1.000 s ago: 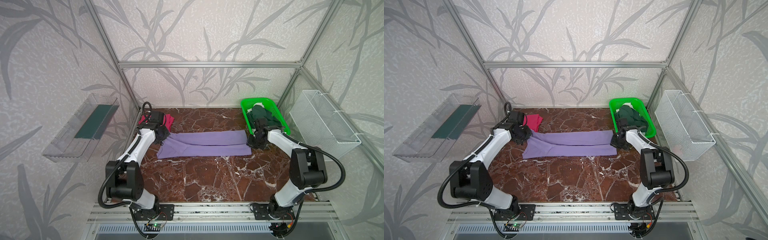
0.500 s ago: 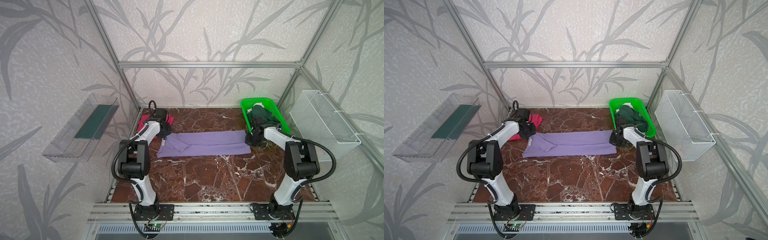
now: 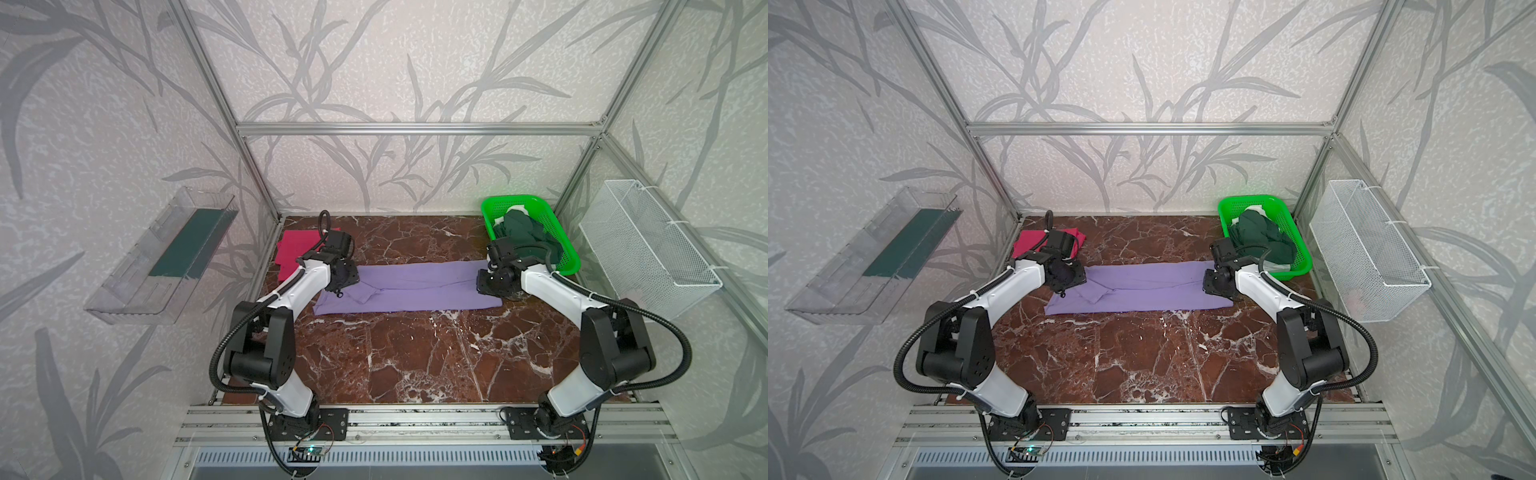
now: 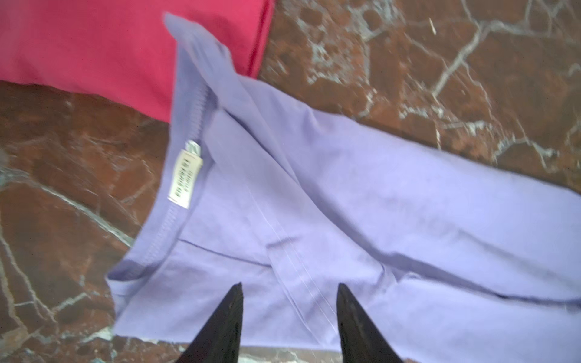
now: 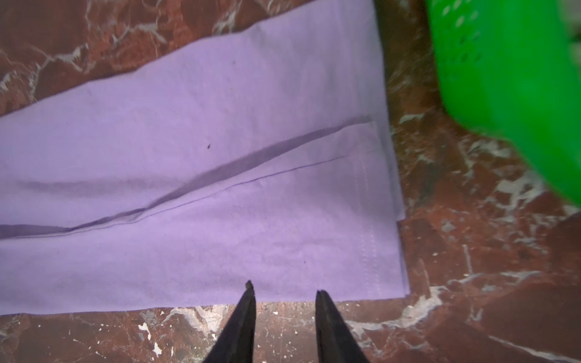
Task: Fold and stack the t-shirts
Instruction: 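Release the fold and press the folded strip flat with both grippers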
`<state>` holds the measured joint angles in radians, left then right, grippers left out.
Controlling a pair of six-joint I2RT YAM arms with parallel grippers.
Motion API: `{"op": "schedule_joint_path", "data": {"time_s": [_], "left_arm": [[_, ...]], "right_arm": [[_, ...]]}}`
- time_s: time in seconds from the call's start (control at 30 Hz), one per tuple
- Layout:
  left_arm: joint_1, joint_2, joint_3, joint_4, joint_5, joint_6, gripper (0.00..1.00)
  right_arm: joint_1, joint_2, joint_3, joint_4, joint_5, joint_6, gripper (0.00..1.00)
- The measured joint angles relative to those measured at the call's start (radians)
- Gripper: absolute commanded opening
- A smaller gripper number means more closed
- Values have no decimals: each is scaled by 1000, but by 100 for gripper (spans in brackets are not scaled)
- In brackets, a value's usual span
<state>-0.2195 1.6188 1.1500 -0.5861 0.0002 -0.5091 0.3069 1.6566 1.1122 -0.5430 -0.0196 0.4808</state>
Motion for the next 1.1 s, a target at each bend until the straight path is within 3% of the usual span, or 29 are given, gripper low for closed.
{"op": "schedule_joint_path", "data": {"time_s": [0.13,0.5,0.93,1.1], "left_arm": [[-67,3,-18,-28,3,6,49],[-127,135,43,-105,-26,64,45],[-140,202,114,-150,-79,90,0],[-140,221,164,-164,-81,97,0]], "right_arm": [[11,52,-2,14,-21,10,33],[10,117,-13,29,-40,25,34],[-37,150,-18,48,-62,24,33],[-45,147,-26,58,-69,24,33]]}}
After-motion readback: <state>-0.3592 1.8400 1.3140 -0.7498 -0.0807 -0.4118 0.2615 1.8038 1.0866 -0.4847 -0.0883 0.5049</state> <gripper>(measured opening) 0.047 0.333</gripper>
